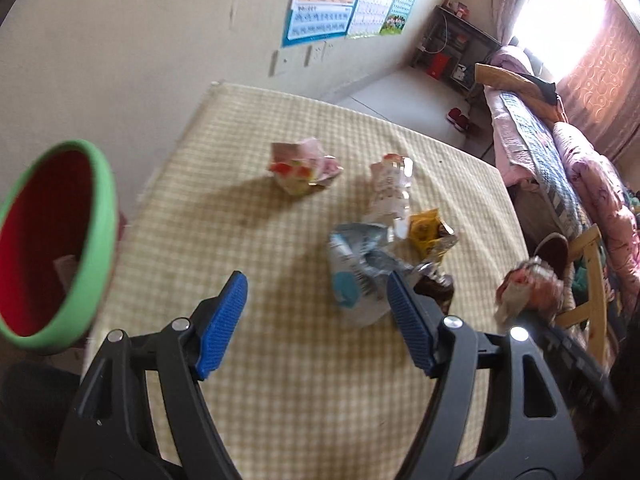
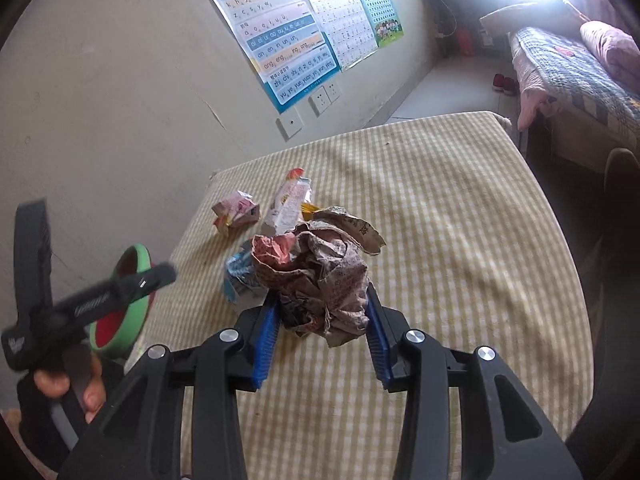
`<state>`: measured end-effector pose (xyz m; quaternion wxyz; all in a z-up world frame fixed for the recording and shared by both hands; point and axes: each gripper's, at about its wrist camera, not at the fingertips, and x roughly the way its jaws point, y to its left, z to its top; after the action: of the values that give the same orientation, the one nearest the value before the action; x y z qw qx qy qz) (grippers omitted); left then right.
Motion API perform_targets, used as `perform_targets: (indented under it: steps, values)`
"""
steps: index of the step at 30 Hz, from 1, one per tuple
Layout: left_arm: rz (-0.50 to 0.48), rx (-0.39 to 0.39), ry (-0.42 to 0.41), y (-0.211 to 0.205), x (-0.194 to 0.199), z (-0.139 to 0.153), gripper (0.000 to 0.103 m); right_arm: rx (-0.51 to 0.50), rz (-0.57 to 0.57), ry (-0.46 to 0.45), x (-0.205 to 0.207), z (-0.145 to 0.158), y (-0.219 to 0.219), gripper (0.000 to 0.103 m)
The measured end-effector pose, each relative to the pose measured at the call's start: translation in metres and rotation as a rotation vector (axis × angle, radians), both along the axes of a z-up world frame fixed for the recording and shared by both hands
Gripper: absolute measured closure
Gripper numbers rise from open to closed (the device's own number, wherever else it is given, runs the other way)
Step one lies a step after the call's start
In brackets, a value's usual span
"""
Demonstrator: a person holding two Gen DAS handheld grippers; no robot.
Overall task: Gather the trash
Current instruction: 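Grasp the crumpled brown paper ball with the right gripper while the left grasps the blue-white wrapper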
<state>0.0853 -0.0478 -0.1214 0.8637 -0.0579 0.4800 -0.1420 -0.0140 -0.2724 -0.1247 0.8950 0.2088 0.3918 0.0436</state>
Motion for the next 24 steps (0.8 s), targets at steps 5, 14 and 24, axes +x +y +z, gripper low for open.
perform_targets:
  steps: [5,14,24]
  values:
    - [-0.021,0.011,0.04,-0.043,0.024,-0.018,0.034,0.008,-0.009,-0.007,-0.001,-0.007,-0.006,0.064]
    - [-0.024,0.049,0.159,-0.058,0.035,-0.058,0.051,0.053,-0.006,-0.015,0.002,-0.013,-0.016,0.063]
    - [-0.064,0.078,0.087,-0.043,0.01,-0.043,0.076,0.056,0.011,-0.012,0.006,-0.014,-0.012,0.063]
